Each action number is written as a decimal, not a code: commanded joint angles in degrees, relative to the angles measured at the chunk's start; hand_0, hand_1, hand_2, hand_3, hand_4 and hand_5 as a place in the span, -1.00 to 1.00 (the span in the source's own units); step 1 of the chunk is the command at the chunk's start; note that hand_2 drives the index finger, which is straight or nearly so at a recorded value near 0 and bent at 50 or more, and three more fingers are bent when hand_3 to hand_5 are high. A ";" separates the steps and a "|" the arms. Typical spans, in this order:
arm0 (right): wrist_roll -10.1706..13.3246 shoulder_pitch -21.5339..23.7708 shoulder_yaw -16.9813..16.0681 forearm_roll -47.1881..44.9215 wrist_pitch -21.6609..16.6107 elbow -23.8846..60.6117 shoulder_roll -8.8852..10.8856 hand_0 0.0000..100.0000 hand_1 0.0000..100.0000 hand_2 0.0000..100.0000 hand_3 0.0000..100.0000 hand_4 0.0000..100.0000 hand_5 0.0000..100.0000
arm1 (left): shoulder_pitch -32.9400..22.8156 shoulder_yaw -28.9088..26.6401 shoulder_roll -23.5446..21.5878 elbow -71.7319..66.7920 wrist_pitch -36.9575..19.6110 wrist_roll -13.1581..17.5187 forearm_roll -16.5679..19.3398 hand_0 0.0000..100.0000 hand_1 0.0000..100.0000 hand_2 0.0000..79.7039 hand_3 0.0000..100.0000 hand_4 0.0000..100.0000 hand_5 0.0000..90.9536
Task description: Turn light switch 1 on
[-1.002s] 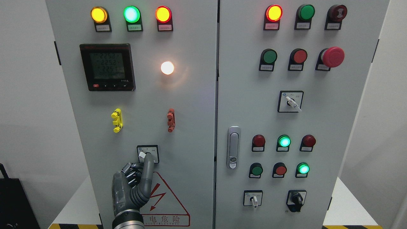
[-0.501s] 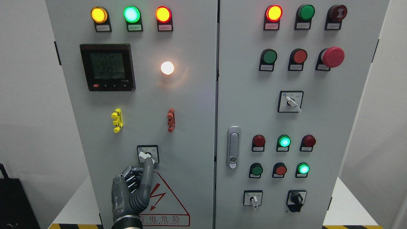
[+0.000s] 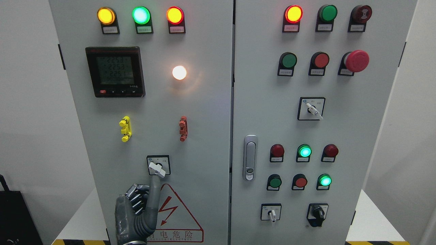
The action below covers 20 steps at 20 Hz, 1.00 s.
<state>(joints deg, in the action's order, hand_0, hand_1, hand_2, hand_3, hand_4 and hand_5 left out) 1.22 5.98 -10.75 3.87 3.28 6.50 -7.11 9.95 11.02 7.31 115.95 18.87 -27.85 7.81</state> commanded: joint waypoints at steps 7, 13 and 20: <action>0.01 0.00 0.03 0.00 -0.03 0.00 -0.01 -1.00 -1.00 -1.00 -1.00 -1.00 -1.00 | -20.47 -1.43 -3.70 -2.03 -24.20 4.64 0.10 -0.73 -0.33 0.61 1.00 1.00 0.91; 0.01 0.00 0.03 0.00 -0.03 0.00 -0.01 -1.00 -1.00 -1.00 -1.00 -1.00 -1.00 | -29.19 -10.56 -7.21 -14.31 -38.18 9.12 -1.56 -0.71 -0.41 0.49 1.00 1.00 0.88; 0.09 0.00 0.03 0.00 -0.03 0.00 -0.01 -1.00 -1.00 -1.00 -1.00 -1.00 -1.00 | -29.64 -16.02 -7.48 -51.21 -54.80 22.38 -5.88 -0.69 -0.46 0.26 1.00 1.00 0.60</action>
<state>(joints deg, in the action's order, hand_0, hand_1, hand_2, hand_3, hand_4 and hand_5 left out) 1.17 5.98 -10.74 3.87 3.28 6.51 -7.11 -17.10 2.91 2.13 97.86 -30.14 -9.85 2.88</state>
